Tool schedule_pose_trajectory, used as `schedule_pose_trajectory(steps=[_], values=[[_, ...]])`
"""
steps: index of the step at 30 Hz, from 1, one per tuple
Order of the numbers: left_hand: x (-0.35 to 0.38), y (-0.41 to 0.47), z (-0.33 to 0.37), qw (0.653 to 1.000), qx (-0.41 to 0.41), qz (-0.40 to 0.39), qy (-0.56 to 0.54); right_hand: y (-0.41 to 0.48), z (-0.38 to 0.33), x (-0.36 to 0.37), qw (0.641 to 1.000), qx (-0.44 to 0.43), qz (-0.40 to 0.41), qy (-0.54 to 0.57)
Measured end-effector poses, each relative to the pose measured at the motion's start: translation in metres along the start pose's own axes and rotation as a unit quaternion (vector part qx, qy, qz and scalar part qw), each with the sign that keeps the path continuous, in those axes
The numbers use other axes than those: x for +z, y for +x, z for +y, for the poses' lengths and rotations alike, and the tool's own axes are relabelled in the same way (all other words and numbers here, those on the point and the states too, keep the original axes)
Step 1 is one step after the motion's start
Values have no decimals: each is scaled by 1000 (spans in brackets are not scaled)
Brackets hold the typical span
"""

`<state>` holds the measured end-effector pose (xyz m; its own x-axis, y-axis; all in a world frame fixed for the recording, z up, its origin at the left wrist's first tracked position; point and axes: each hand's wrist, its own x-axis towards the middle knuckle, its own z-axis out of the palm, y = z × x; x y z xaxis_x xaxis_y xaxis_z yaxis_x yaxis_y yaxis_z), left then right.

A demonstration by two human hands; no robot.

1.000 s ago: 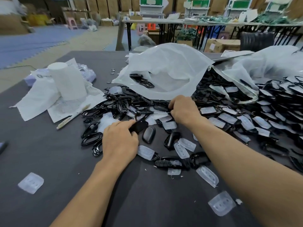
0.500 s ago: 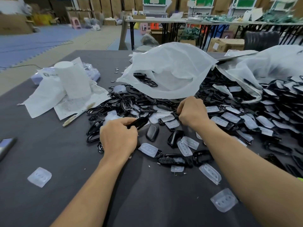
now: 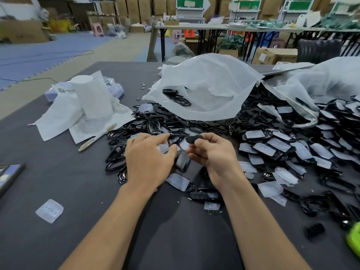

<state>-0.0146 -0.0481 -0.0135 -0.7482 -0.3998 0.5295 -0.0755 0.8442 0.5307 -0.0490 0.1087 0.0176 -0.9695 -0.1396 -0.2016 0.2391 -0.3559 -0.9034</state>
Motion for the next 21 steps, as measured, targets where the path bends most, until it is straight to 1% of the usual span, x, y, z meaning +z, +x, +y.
schedule_pose_trajectory(steps=[3,6,8,10,12,15,18,20,21], values=[[8,20,4,998,-41,-56,11,-3,-1,-2,1000,6,-12,17],[21,36,11,987,-78,-130,60,-3,-3,-4,999,12,-12,28],[26,42,14,984,-108,-139,35,-3,-5,-5,999,14,-17,27],[26,46,15,987,-126,-103,-15,-2,-6,-5,999,17,-18,24],[21,49,15,989,-134,-57,-35,-2,-6,-6,1000,18,-12,20],[3,50,12,991,-133,8,-2,-2,-6,-7,1000,19,-8,0],[-19,44,7,993,-102,51,25,-2,-7,-8,999,21,2,-25],[-28,35,4,993,-93,74,-10,-3,-7,-8,999,22,2,-34],[-29,28,2,990,-102,79,-48,-3,-7,-7,999,23,-2,-33]])
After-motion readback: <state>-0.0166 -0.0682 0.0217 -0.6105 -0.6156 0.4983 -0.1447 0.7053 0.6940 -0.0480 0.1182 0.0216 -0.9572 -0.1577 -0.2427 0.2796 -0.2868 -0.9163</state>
